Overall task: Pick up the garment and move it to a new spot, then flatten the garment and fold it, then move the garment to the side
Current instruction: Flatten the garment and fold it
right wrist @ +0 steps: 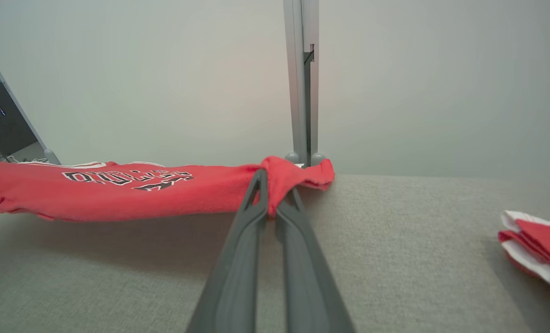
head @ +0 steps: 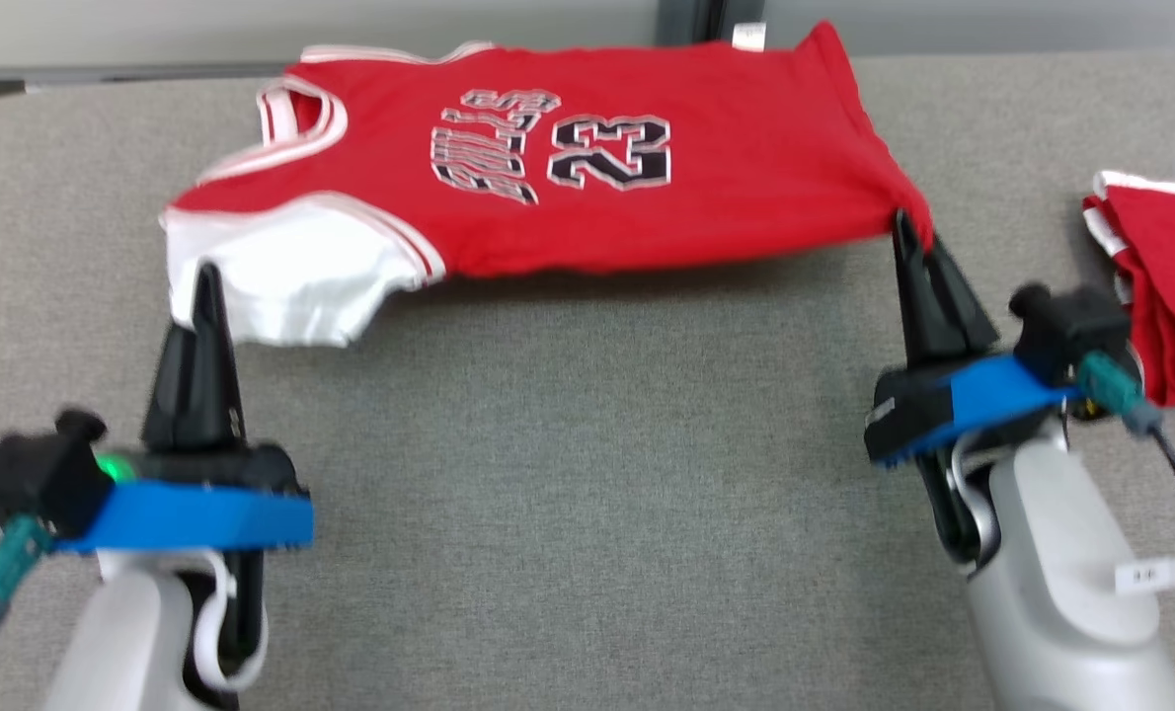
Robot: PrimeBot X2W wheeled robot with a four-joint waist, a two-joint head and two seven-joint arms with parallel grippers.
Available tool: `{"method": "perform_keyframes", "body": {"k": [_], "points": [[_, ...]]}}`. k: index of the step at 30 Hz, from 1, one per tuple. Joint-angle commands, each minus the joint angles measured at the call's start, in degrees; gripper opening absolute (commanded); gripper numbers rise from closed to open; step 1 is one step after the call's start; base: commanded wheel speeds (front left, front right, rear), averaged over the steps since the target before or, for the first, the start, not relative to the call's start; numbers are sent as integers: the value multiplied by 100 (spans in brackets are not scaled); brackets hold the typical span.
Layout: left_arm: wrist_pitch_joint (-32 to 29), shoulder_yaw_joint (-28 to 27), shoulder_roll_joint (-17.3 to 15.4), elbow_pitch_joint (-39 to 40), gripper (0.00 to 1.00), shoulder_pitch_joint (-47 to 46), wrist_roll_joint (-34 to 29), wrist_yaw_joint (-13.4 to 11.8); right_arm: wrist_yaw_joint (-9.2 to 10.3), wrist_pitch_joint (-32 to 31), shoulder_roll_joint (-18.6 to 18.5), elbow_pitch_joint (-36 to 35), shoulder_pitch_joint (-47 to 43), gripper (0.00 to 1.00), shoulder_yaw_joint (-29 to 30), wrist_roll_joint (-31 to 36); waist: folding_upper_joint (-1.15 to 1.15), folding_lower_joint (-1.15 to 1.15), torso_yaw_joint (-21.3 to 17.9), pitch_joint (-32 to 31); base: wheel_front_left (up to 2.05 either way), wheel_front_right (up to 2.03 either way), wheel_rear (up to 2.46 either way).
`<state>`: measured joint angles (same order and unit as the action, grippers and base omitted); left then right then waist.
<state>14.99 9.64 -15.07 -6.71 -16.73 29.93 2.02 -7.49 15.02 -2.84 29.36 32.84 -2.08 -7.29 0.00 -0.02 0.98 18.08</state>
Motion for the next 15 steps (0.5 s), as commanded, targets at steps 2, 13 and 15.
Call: {"method": "perform_keyframes", "body": {"k": [2, 13, 15], "points": [[25, -31, 46, 215, 0, 465, 25, -60, -1, 19, -12, -245, -483, 0, -14, -78, 0, 2, -93, -267, 0, 0, 0], [-264, 48, -17, 1557, 0, 2486, 21, -526, -1, -513, -13, -1733, -2596, 0, 196, -261, 0, 2, -7, -1081, 0, 0, 0], [-357, 67, -44, 1783, 0, 2737, 22, -607, -1, -655, -11, -2032, -2926, 0, 258, -271, 0, 2, 49, -1172, 0, 0, 0]]}}
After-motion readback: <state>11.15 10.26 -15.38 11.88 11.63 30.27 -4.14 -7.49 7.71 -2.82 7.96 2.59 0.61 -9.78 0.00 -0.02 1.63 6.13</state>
